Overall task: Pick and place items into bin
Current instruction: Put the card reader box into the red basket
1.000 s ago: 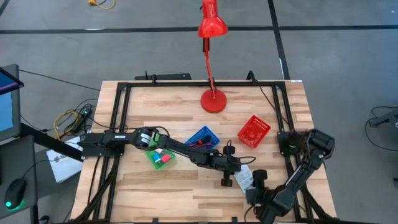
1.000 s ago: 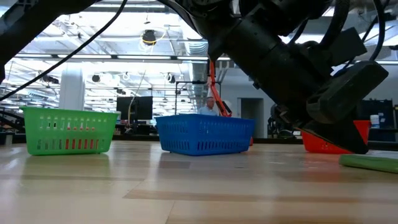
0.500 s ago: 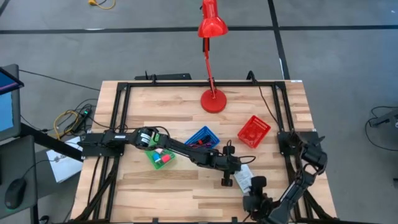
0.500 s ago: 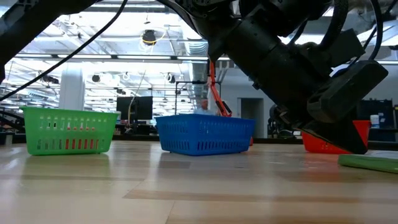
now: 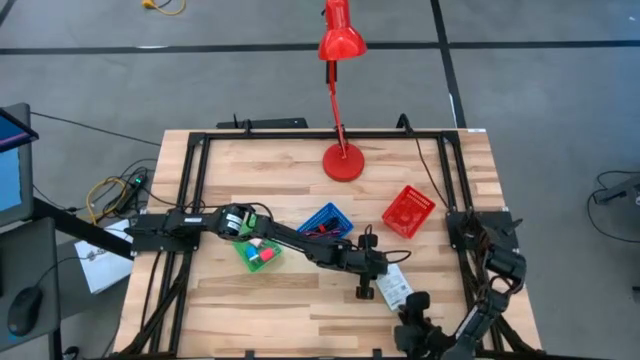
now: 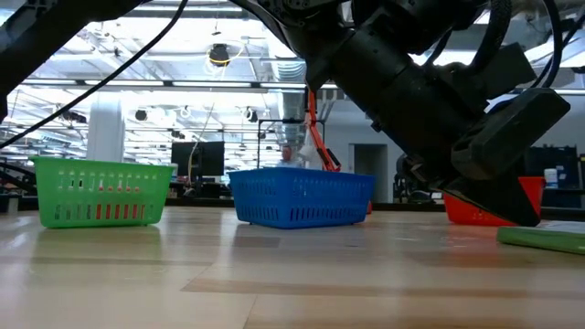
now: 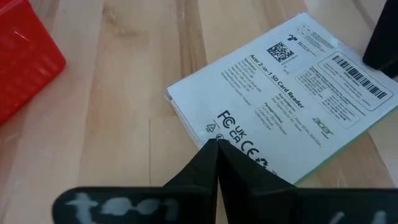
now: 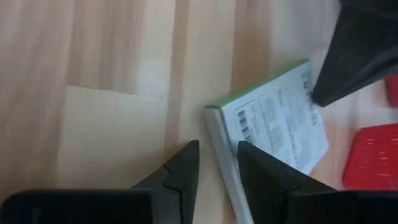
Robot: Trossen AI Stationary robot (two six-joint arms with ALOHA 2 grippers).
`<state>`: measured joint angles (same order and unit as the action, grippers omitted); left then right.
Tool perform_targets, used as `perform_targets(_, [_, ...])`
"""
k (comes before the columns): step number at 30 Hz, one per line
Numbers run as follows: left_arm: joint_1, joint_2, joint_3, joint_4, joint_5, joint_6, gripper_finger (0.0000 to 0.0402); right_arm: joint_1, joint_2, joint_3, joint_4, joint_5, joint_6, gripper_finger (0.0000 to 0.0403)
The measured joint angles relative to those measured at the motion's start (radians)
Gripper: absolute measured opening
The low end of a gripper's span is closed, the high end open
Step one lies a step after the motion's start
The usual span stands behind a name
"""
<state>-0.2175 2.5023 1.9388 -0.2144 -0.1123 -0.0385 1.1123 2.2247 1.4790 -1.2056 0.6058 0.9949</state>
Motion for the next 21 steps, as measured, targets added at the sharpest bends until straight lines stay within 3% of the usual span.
perform_targets(7, [0.000, 0.000, 0.000, 0.001, 0.044, -0.047, 0.0000, -0.020, 0.048, 0.031, -0.090, 0.004, 0.051, 0.0106])
perform_targets(21, [0.008, -0.001, 0.000, -0.030, 0.031, -0.122, 0.0000, -0.030, 0.054, 0.049, -0.184, 0.094, 0.120, 0.0106])
